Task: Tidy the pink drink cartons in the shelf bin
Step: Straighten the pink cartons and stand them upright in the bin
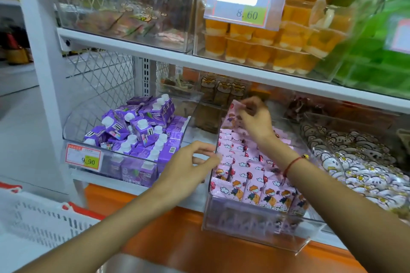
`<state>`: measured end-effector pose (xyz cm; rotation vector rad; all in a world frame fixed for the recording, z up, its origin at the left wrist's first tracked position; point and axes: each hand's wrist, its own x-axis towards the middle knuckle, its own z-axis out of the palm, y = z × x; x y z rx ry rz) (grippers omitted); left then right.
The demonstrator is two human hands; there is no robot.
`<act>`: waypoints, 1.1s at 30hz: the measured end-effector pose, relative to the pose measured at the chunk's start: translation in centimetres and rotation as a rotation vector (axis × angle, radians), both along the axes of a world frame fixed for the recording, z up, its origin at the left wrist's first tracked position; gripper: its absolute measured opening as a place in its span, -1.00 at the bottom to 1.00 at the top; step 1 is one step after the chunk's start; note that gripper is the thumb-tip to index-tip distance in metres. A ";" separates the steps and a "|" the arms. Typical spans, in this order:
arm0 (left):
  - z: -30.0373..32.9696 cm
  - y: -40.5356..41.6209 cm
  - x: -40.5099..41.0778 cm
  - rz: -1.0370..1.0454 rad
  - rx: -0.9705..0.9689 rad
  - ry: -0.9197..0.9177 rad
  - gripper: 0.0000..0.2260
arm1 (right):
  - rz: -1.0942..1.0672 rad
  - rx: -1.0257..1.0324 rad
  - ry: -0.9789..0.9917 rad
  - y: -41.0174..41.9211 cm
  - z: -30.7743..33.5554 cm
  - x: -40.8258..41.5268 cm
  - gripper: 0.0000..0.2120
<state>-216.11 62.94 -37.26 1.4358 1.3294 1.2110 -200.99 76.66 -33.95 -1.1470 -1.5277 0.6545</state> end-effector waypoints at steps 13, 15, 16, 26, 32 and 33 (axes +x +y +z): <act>3.8 1.1 4.4 0.031 0.481 0.443 -0.66 | 0.099 -0.129 0.690 -11.8 2.3 2.8 -0.94; 3.5 1.2 4.3 0.049 0.550 0.493 -0.67 | 0.095 -0.161 0.743 -11.8 2.1 3.1 -0.95; 3.1 1.2 4.1 0.053 0.577 0.477 -0.66 | 0.095 -0.161 0.744 -11.7 2.1 3.2 -0.95; 0.1 0.2 1.3 0.068 0.575 0.189 -0.71 | 0.229 -0.233 0.598 -11.3 0.5 3.6 -0.83; 0.2 0.0 1.2 0.053 0.514 0.105 -0.79 | 0.486 -0.216 0.366 -11.9 -0.5 2.6 -0.71; 0.3 0.0 1.3 0.052 0.519 0.133 -0.80 | 0.452 -0.167 0.392 -11.9 -0.7 2.4 -0.73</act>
